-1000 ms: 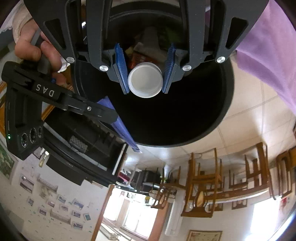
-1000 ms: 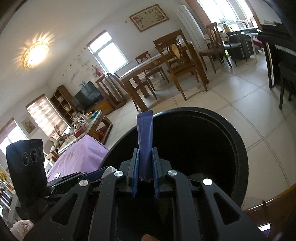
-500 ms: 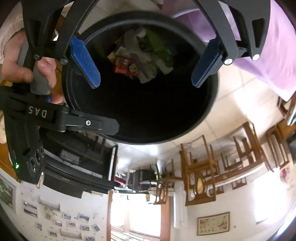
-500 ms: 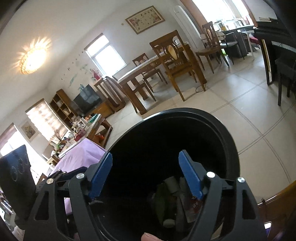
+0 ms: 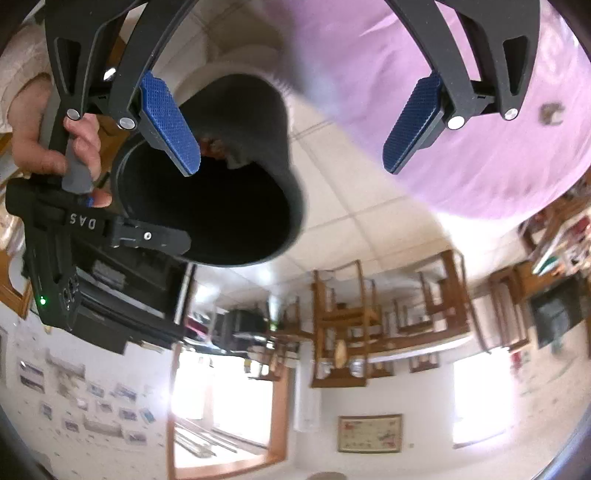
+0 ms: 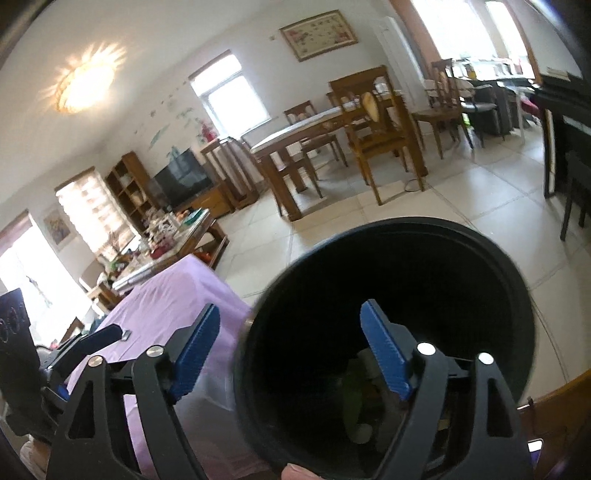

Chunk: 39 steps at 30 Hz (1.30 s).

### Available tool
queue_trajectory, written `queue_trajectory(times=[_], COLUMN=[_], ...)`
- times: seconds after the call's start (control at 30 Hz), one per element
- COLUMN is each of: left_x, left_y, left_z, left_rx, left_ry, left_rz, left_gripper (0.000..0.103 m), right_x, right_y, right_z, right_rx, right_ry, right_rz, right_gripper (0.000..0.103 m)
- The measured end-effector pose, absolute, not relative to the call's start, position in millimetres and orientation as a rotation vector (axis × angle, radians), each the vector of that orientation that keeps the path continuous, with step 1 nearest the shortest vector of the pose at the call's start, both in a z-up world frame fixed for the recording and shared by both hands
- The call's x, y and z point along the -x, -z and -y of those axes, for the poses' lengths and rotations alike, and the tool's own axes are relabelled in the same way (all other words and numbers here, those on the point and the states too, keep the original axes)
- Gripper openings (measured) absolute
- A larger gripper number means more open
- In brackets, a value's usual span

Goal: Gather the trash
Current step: 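Grasp the clear plastic cup with the left tool while the right tool grasps the black battery package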

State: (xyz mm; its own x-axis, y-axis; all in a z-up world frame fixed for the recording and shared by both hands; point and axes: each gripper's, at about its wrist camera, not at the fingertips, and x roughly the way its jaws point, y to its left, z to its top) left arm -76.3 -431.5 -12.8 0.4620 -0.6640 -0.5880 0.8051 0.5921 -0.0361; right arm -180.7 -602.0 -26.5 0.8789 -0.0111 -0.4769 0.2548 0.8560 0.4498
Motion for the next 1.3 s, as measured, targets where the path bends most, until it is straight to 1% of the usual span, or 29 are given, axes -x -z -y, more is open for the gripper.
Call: queue_trajectory(times=[0.27,0.57,0.7,0.87,0.9,0.93,0.97,1.03,1.07,1.1,1.13,1.17,1.3], left_x=[49.1,3.5,-17.7,-40.5,-45.1,-43.8,-49.4,-54.0,-55.9,-57.9,-60.3,-58.9,-63.3], left_y=[11.9,26.5,38.4,47.3,50.5,54.7,59.9,61.9,62.4,63.0,62.8,62.2,61.8], left_z=[300.9,151.1,107.1,89.3,89.2,92.3,96.1,102.1,103.4,103.2,102.4,101.1,93.4], left_rx=[-0.147,-0.052,-0.048,-0.115,-0.123,-0.117,-0.116,-0.156,-0.176,-0.183,-0.183,-0.172,-0.110], left_ry=[0.729,0.431,0.360,0.372,0.385,0.407,0.432,0.440,0.444,0.447,0.450,0.452,0.488], left_rz=[-0.627,-0.725,-0.803,-0.877,-0.901,-0.931,-0.967,-0.957,-0.955,-0.954,-0.952,-0.949,-0.949], left_gripper=[0.097,0.097,0.097,0.097,0.089,0.076,0.071,0.062,0.059,0.054,0.044,0.040,0.040], right_x=[130.9,73.6,48.7,20.2,15.2,7.9,4.0,-5.1,-7.9,-11.5,-18.1,-20.7,-42.2], right_y=[8.2,10.2,14.5,22.0,22.3,23.0,24.5,28.8,29.5,30.1,31.2,33.6,42.3], right_z=[523.3,422.5,382.9,339.8,334.2,327.3,323.1,310.2,307.6,304.8,300.4,297.2,276.4], right_rx=[-0.417,-0.313,-0.263,-0.193,-0.182,-0.167,-0.155,-0.129,-0.119,-0.110,-0.096,-0.086,-0.017], right_ry=[0.026,-0.154,-0.229,-0.305,-0.314,-0.324,-0.329,-0.337,-0.339,-0.341,-0.345,-0.346,-0.352], right_rz=[-0.527,-0.620,-0.673,-0.738,-0.749,-0.761,-0.769,-0.784,-0.789,-0.793,-0.802,-0.805,-0.831], right_gripper=[0.080,0.080,0.080,0.080,0.080,0.080,0.080,0.080,0.080,0.080,0.080,0.080,0.079])
